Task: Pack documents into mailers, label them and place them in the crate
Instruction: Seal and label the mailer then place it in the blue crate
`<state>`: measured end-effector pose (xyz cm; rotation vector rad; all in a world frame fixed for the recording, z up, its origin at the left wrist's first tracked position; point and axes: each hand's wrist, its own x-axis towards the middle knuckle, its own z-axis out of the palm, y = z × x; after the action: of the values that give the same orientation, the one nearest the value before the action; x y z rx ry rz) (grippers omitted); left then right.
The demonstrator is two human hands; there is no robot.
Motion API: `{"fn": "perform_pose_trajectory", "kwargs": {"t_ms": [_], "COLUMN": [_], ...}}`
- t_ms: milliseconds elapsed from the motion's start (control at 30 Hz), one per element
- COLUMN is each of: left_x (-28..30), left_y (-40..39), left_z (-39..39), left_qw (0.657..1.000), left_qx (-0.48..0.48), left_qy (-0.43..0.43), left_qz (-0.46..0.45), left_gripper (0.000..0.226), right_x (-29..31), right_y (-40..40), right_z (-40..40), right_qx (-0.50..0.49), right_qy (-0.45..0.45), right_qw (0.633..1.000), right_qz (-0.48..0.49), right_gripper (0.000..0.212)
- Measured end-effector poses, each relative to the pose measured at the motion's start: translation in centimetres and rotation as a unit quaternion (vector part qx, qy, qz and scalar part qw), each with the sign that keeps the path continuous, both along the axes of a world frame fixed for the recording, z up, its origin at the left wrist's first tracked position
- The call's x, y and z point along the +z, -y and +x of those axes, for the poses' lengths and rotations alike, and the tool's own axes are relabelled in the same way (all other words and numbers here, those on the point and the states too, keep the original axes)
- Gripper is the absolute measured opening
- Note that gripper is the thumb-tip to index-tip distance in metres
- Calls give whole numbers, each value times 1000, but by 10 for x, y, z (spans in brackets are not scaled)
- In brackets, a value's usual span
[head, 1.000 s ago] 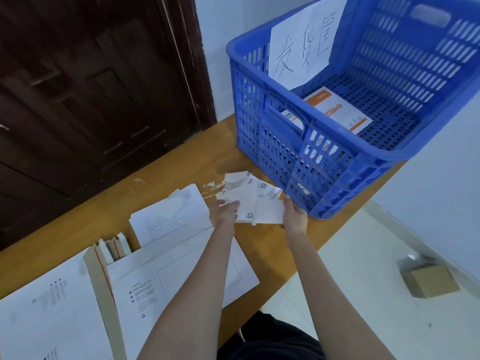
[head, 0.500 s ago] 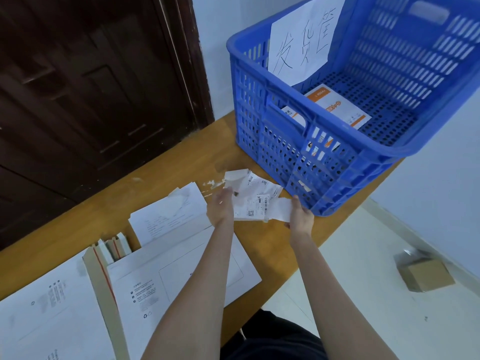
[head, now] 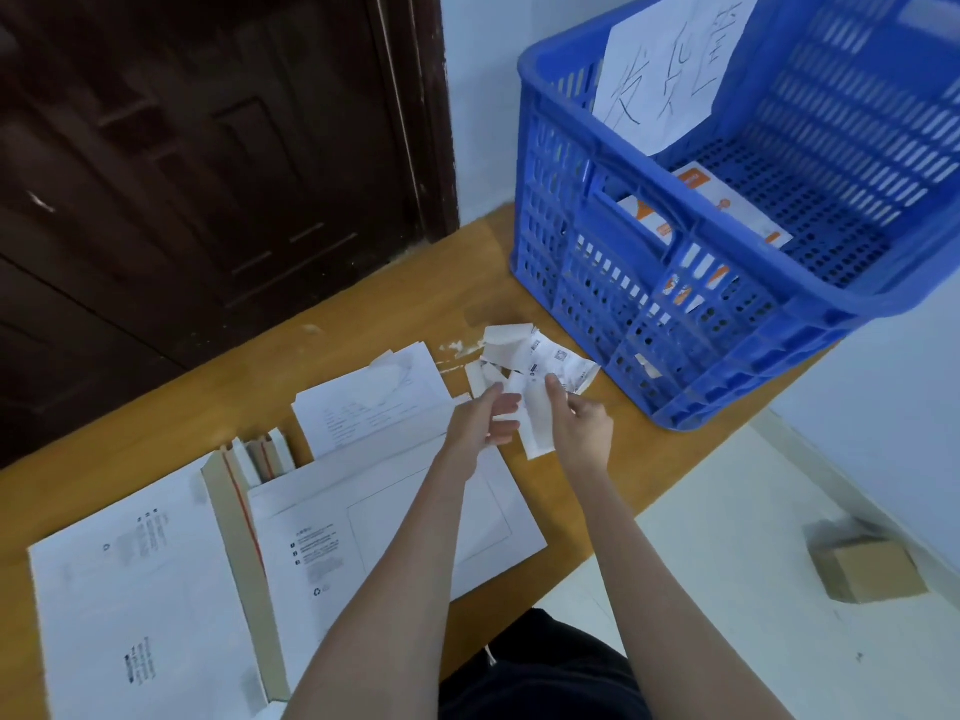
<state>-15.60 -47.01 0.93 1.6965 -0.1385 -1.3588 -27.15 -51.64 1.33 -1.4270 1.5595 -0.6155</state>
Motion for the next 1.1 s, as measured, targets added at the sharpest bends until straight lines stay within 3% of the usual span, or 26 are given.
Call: {"fn": "perform_pose_trajectory", "kwargs": {"t_ms": [167,267,400,467,567,600,667,733,800,933,1100], "left_x": [0,-4,-4,-6,-8,-9,-11,-14,-15,-16,-26], "left_y": [-13,-26,-50,-60,-76,-81,-90,-99,-106,-118,-128], "left_z": [9,23,38,43,48,50,52,52,54,57,53], "left_qw": [992,989,987,986,981,978,970,960,953,948,971], "left_qx": [43,70,114,132,167,181,212,245,269,283,223], "left_qy": [-117,-123,-110,-101,-99,-103,-116,-131,-139,-145,-43], "left_qz": [-11,-31,-22,-24,-23,-24,-27,-22,-14,-1,73], "left_gripper": [41,26,13,16,18,20,22,17,16,20,7], "right_x": [1,-3,-13,-14,-16,-16,-20,-16,-18,-23,-34], "right_y": [-12,-20,-35,-43,-50,-51,-54,-60,-65,-76,-87], "right_z": [12,24,42,50,59,61,64,65,65,63,63], "right_qx": [118,196,256,232,164,173,209,227,235,248,254], "right_qy": [-32,-29,-64,-21,33,17,-5,21,57,76,64], "right_qw": [991,980,964,972,982,981,975,966,954,946,949], "right_qz": [-56,-36,-8,35,90,80,74,124,177,195,174], "right_gripper": [41,30,48,48,26,19,31,8,15,34,25]}}
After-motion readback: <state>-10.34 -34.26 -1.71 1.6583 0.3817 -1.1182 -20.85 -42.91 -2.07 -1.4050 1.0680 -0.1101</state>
